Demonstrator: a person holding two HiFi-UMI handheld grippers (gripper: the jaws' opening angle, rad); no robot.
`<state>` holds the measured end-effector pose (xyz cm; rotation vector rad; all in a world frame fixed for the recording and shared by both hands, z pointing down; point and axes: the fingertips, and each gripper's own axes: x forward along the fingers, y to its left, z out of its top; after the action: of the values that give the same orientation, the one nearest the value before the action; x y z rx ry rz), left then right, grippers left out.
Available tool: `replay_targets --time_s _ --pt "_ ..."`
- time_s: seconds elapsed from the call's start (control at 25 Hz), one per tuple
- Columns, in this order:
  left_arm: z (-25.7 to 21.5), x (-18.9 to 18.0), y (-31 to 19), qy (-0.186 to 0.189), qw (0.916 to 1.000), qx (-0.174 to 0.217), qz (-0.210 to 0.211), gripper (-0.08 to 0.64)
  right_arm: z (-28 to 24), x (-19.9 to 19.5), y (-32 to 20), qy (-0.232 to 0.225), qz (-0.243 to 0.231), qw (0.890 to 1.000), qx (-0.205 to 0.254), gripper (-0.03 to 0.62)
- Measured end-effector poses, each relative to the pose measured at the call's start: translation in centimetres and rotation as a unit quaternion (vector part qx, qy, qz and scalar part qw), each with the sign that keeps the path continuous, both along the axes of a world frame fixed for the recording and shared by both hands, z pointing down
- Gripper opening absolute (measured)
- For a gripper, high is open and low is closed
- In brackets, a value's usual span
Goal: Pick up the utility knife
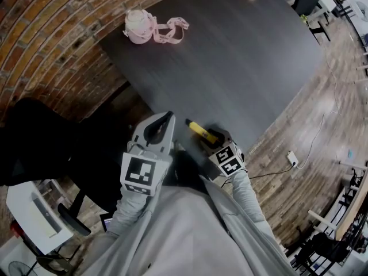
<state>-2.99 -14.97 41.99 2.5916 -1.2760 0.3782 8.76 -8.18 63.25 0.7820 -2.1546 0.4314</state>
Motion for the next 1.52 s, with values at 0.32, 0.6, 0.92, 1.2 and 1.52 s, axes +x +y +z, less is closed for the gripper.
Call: replay_targets --time_s 0.32,0.6,0.92,1.2,1.52 --pt "-0.2 0.1 0.1 -0.001 1.0000 0.002 0.001 0.018 -0.1 0.4 -0.4 -0.011 0.020 1.000 0.007 0.196" --pt "-0.2 0.1 0.3 -0.003 1.0000 0.003 -0.002 0.018 -0.1 0.8 -0.9 -0.008 0.026 1.000 0.008 0.143" --pt "-0.2 0.0 0.2 -0.004 0.9999 0.003 -0.011 0.018 -0.3 0.9 -1.0 -0.012 0.031 0.999 0.015 0.138" --pt "-0.8 -0.4 -0.3 -0.003 0.9997 0.011 -0.021 0.018 -2.1 1.2 -2.3 -0.032 0.053 0.997 0.035 0.138" --pt "-2.1 -0.7 -1.0 -0.001 0.9992 0.030 -0.025 0.018 -6.0 1.3 -4.7 -0.058 0.074 0.992 0.084 0.138"
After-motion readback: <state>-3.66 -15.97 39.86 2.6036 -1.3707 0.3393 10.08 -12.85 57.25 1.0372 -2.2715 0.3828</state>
